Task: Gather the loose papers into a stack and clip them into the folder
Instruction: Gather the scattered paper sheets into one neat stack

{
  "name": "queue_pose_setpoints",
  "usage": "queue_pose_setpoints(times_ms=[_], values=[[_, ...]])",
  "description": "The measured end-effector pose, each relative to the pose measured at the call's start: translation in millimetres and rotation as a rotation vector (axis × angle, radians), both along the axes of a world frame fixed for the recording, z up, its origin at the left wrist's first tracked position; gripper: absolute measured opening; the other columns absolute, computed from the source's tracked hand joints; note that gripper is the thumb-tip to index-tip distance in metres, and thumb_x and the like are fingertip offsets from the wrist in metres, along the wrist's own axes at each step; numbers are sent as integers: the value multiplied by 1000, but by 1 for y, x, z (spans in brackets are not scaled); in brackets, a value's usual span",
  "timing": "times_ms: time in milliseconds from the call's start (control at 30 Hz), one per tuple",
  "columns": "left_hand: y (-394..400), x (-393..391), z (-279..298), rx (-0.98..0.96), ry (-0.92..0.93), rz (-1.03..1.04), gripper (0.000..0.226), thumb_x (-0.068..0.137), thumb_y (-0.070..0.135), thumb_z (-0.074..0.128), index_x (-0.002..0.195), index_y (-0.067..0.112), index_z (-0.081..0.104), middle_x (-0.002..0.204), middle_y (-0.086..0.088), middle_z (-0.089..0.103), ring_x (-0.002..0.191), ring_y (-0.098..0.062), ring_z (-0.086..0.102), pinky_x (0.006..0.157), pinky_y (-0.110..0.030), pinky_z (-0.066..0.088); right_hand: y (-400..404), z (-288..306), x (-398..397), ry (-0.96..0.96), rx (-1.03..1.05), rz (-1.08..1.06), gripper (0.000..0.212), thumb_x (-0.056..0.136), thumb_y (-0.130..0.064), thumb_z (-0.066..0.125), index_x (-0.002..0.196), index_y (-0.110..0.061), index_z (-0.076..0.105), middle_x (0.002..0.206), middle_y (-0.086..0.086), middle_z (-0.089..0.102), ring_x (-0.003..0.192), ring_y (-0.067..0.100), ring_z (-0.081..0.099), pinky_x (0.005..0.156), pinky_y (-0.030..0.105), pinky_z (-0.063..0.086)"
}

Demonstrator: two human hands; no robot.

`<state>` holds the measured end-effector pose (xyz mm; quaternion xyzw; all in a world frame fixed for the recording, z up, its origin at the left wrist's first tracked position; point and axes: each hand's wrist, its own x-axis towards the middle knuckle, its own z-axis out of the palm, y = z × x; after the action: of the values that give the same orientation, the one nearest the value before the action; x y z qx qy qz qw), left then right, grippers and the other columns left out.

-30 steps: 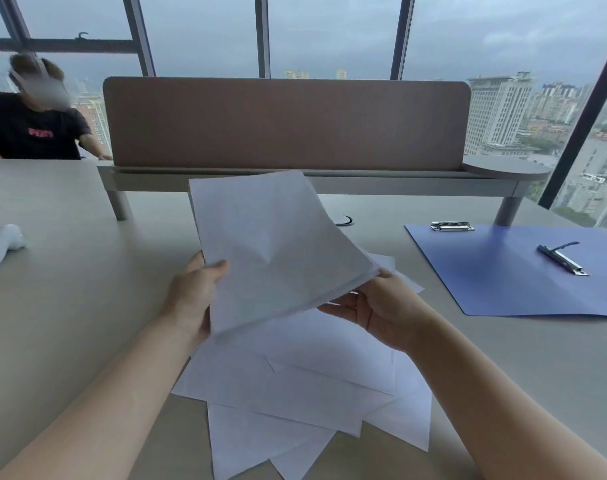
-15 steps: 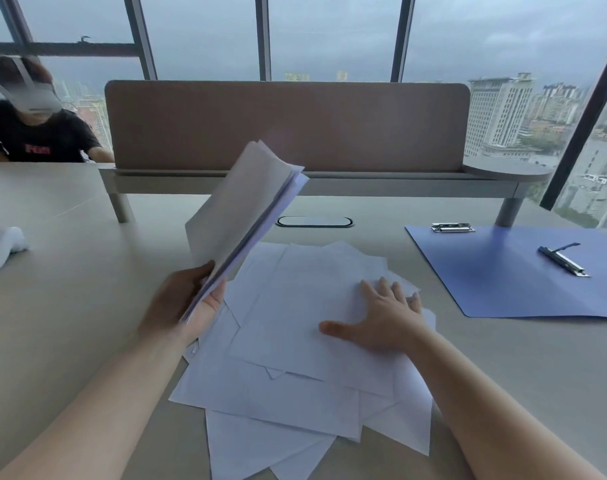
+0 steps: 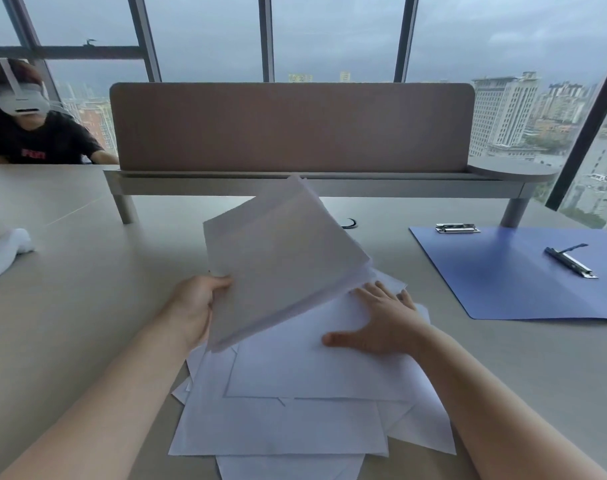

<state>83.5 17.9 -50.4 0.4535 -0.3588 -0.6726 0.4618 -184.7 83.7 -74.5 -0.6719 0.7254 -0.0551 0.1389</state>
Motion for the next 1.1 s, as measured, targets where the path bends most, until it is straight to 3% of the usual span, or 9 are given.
queue_pose_setpoints(times_ms=[67,167,233,433,500,667,867,967,1100], values=[[4,-3,5,-26,-130,-46,24,94,6,50,110,-2,66,88,-14,76,70,-25,74,59,-28,59,1,1,-2,17,-2,22,135,40,-101,41,157,-39,13,166,-11,13,154,12,3,123,46,1],[3,-9,10,-118,-335,70,27,85,2,61,109,-9,69,109,-27,70,88,-34,68,80,-39,54,0,3,-9,44,63,47,88,84,-68,35,158,-33,3,168,-7,-4,155,15,-3,123,46,-3],[2,-12,11,-166,-432,128,23,85,2,62,105,-3,73,104,-20,73,85,-31,68,76,-30,54,-4,-1,-11,40,23,51,69,99,-51,39,157,-39,5,168,-11,-6,155,16,-5,123,49,-3],[6,-15,-2,-144,-503,97,13,89,10,63,89,3,75,99,-22,75,85,-33,67,89,-55,53,-6,-1,-10,82,36,56,70,100,-49,40,158,-36,2,167,-11,-6,155,18,-5,123,50,-3],[8,-18,-2,-175,-548,71,16,83,16,65,71,5,68,81,-15,70,71,-29,60,71,-42,56,-5,1,-9,74,52,54,70,101,-49,37,158,-33,0,167,-11,-6,155,17,-7,123,49,-5],[16,-26,4,-212,-634,13,32,85,23,68,68,12,44,57,2,37,49,-15,34,45,-16,25,-2,4,-8,76,58,52,70,102,-46,37,158,-30,-1,168,-9,-5,155,17,-7,123,49,-6],[19,-18,21,-100,-496,-3,29,81,27,78,88,-1,74,86,-8,77,70,-28,73,69,-33,57,0,6,-6,84,55,55,67,103,-43,36,158,-29,0,168,-8,-6,155,17,-7,123,49,-6],[27,-18,26,-94,-471,-60,22,78,24,80,85,3,76,75,-8,78,55,-22,72,60,-30,57,1,7,-5,61,47,47,63,105,-39,34,158,-29,3,168,-8,-5,155,17,-5,122,50,-6],[29,-21,26,-110,-554,-64,31,76,24,82,92,-2,75,87,-15,78,81,-35,75,83,-52,59,2,10,-2,71,56,52,64,103,-39,38,158,-30,6,168,-9,0,155,17,-2,121,53,-8]])
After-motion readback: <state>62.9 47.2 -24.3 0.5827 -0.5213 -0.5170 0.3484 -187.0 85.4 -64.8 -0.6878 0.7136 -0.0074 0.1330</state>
